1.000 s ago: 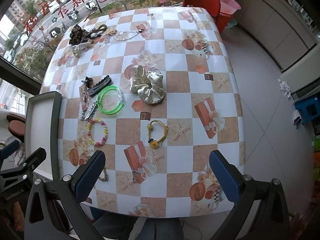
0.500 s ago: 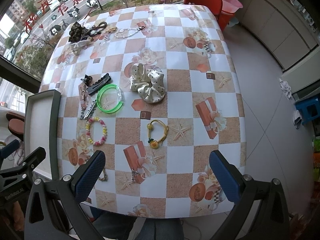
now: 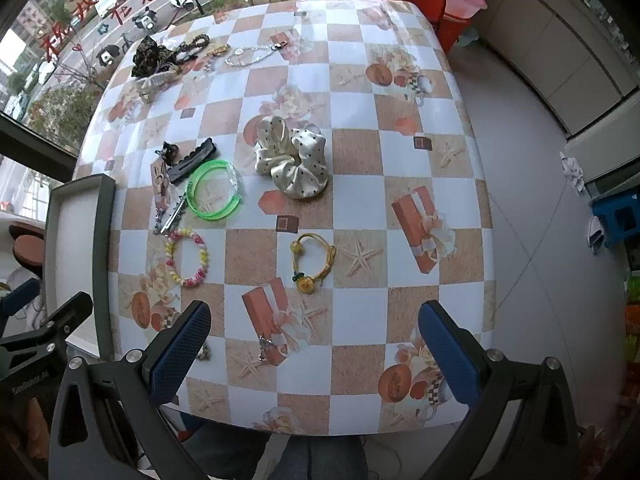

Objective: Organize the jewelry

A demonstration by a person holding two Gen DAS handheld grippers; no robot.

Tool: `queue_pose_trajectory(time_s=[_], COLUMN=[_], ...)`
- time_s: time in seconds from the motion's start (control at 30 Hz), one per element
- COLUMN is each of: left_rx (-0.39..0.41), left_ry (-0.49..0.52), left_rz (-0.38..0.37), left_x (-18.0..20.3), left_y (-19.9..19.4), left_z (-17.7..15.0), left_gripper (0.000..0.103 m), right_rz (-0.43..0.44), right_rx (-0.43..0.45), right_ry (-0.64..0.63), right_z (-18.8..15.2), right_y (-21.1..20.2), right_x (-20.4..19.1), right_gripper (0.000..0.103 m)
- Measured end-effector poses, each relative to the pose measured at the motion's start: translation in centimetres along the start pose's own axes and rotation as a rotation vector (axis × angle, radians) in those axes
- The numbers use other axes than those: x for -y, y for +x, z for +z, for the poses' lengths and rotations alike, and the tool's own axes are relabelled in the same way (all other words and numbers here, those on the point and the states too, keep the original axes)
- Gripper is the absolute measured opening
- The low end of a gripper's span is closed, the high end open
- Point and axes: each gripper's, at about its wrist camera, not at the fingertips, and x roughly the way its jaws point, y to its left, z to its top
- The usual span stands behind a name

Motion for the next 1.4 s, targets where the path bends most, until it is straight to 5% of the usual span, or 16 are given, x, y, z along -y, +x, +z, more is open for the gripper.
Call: queue_pose_trajectory(time_s=[0.6, 0.8, 1.2, 1.3, 1.4], left_rx=[-0.085, -0.109, -0.108, -0.09, -0.088], left_ry=[-0.01, 0.003, 0.008, 0.033, 0.061], left_rz=[-0.067, -0.102, -0.073, -0.074, -0.083], left_x=[0.6, 2.0, 4.5, 5.7, 6.9], left_y=[9.3, 12.6, 14.9, 14.3, 13.8], left_z=[0.9, 1.7, 3.0, 3.4, 3.8], left_gripper=[0.102, 0.079, 0.076, 0.058, 0.022], right_rz=[0.001, 0.012, -0.019, -0.033, -0.033], right_rx=[-0.143, -0.155, -0.173, -0.154, -0.127], right_ry=[0.05, 0.046, -0.006, -0.026, -0.055], right_z=[0.9, 2.0, 2.8, 2.6, 2.5], right_y=[7.4, 11.0, 15.4, 15.4, 14.6], right_x=[2.4, 2.3, 0.5, 0.2, -1.0], right_gripper=[0.103, 0.103, 0.092, 0.086, 0.065])
